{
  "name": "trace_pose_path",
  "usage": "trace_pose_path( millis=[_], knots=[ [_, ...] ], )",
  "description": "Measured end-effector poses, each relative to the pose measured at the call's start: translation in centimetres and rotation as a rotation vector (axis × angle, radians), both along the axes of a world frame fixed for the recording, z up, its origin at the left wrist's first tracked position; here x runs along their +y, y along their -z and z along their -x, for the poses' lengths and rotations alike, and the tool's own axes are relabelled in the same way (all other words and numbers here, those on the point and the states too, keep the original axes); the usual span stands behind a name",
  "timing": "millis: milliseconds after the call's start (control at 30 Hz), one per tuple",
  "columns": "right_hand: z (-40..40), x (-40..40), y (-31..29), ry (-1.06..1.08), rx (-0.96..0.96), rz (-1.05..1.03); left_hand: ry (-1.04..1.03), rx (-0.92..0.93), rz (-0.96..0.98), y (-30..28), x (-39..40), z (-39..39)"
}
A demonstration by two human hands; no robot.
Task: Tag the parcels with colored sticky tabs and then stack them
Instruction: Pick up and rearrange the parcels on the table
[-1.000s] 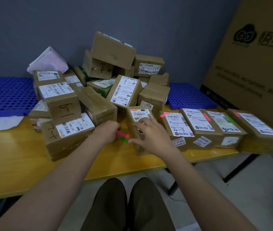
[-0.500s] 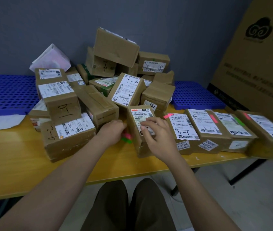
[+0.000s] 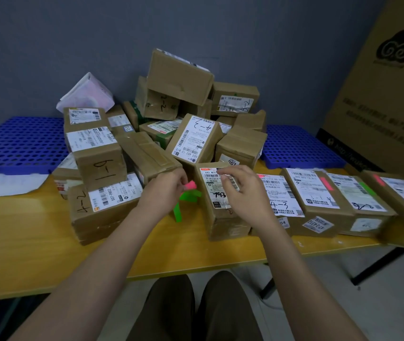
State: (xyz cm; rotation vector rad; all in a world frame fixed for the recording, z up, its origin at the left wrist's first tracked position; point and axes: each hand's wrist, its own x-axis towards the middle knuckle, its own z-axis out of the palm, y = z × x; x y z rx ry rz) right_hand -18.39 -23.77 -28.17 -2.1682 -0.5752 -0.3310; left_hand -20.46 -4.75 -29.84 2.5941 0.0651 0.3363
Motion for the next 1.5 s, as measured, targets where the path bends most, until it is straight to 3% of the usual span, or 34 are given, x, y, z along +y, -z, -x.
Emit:
trace_pose_path(
  millis=[233, 367, 500, 667, 933, 1067, 1200, 1333, 1500],
  knots=[
    [-0.1, 1.1, -0.8, -0.056, 0.031, 0.041, -0.012, -0.033, 0.036, -1.2, 0.8, 0.2],
    [0.2, 1.8, -1.8, -0.075, 0.054, 0.055, -0.029, -0.121, 0.266, -2.4, 0.8, 0.4],
    [0.1, 2.7, -2.8, -0.108, 0.251, -0.185, 0.014, -0.153, 0.593, -4.2, 0.0, 0.8],
    [-0.4, 3.6, -2.8, -0.12, 0.431, -0.517, 0.036, -0.121, 0.761, -4.8, -0.6, 1.0],
    [-0.2, 3.5, -1.8, -0.051, 0.421, -0.537, -0.1, -0.214, 0.808, -4.1, -0.8, 1.0],
    [0.0, 3.2, -1.9, -0.082, 0.442, -0.586, -0.147, -0.235, 0.672, -3.7, -0.3, 1.1],
    [-0.3, 2.5, -1.8, -0.057, 0.437, -0.542, -0.12, -0.141, 0.593, -3.2, 0.3, 1.5],
    [-0.5, 2.9, -2.0, -0.093, 0.464, -0.413, -0.1, -0.177, 0.641, -3.1, 0.0, 1.8],
    [-0.8, 3.9, -2.2, -0.111, 0.574, -0.418, -0.086, -0.184, 0.733, -3.5, -0.5, 1.9]
  ],
)
